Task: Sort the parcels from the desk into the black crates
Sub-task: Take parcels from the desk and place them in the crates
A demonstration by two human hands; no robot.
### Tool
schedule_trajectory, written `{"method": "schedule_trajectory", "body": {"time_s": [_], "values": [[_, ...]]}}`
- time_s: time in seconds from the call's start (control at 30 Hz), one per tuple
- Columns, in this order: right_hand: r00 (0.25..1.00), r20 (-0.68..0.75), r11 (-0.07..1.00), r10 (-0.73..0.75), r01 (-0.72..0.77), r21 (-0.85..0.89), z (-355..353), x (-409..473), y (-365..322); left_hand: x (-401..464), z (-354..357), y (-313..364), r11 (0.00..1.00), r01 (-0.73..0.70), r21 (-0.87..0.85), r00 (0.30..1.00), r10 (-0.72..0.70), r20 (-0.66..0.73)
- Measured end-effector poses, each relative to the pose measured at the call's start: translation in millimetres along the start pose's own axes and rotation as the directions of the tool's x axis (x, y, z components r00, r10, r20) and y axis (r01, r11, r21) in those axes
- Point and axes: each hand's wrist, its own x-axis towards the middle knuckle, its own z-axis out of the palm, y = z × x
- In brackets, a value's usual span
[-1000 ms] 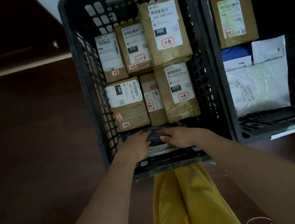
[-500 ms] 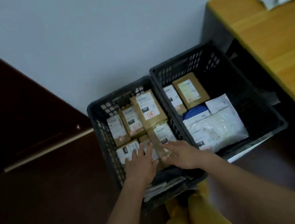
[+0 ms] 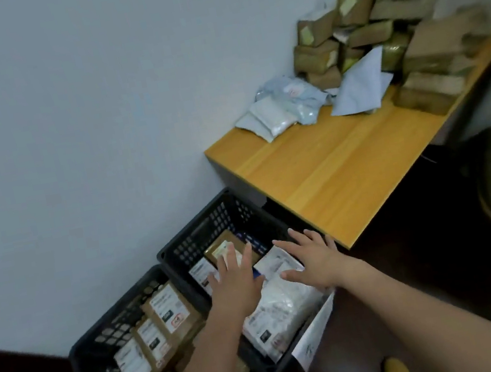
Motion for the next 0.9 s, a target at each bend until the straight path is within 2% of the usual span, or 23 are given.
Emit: {"method": "schedule_trajectory", "body": {"time_s": [0.27, 0.43, 0.6, 0.9], "values": [[0.977, -0.174, 0.992, 0.126, -0.124, 0.02, -110, -51, 162, 63, -48, 204, 0.983, -0.172, 0.059, 0.984, 0.174, -0.034], [0.949, -0.243, 0.979, 0.202, -0.191, 0.067, -166, -79, 247, 93, -68, 299, 0.965, -0.229, 0.127, 0.968, 0.239, -0.072], [0.93, -0.287, 0.973, 0.231, -0.216, 0.083, -202, -80, 291, 120, -83, 339, 0.955, -0.222, 0.197, 0.962, 0.247, -0.114], [0.923, -0.276, 0.964, 0.267, -0.253, 0.086, -249, -22, 328, 204, -108, 351, 0.968, -0.169, 0.183, 0.978, 0.188, -0.089]]}}
